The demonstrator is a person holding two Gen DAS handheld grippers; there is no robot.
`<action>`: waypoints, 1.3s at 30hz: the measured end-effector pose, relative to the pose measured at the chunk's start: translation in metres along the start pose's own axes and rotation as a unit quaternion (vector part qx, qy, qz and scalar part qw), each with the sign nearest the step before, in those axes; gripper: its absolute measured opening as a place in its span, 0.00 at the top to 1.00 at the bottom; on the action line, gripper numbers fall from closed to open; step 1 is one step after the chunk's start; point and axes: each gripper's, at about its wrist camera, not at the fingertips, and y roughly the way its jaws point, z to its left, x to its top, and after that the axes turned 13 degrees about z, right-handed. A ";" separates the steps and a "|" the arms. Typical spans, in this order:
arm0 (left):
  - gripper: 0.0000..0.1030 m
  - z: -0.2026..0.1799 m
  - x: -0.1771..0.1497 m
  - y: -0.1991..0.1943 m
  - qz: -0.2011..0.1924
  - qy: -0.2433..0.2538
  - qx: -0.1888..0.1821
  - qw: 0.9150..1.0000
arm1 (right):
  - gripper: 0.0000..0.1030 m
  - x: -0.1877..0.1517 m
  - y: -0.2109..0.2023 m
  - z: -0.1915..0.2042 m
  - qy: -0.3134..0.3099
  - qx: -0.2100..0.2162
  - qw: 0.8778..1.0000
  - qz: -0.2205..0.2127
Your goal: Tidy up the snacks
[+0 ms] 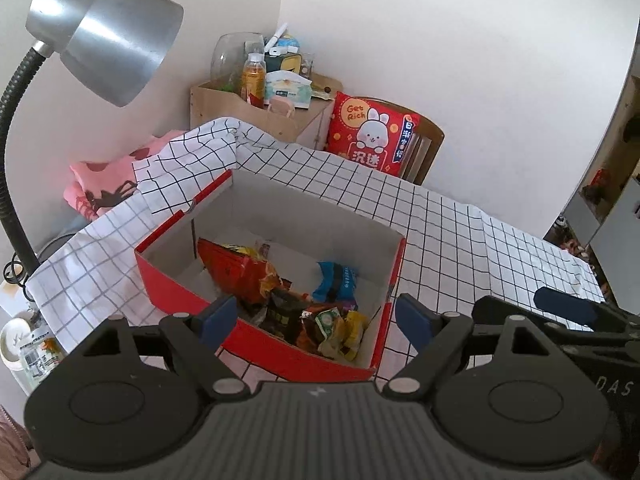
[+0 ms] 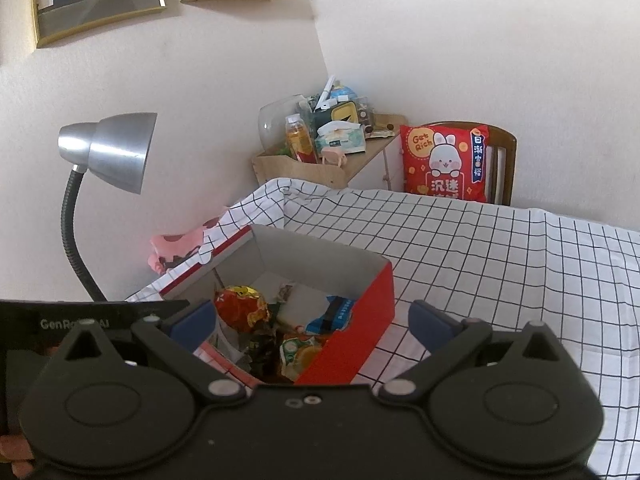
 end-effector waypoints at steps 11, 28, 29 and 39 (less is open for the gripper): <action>0.16 0.002 0.002 0.001 -0.015 -0.008 0.012 1.000 | 0.00 0.000 0.003 -0.001 0.001 -0.003 1.000 -0.008; 0.16 0.005 0.005 0.006 -0.018 -0.018 0.012 1.000 | 0.00 0.004 0.006 -0.001 0.013 -0.015 1.000 0.002; 0.16 0.005 0.005 0.006 -0.018 -0.018 0.012 1.000 | 0.00 0.004 0.006 -0.002 0.015 -0.016 1.000 0.003; 0.16 0.006 0.004 0.011 -0.008 -0.019 0.018 1.000 | 0.00 0.006 0.011 -0.003 0.021 -0.019 1.000 0.012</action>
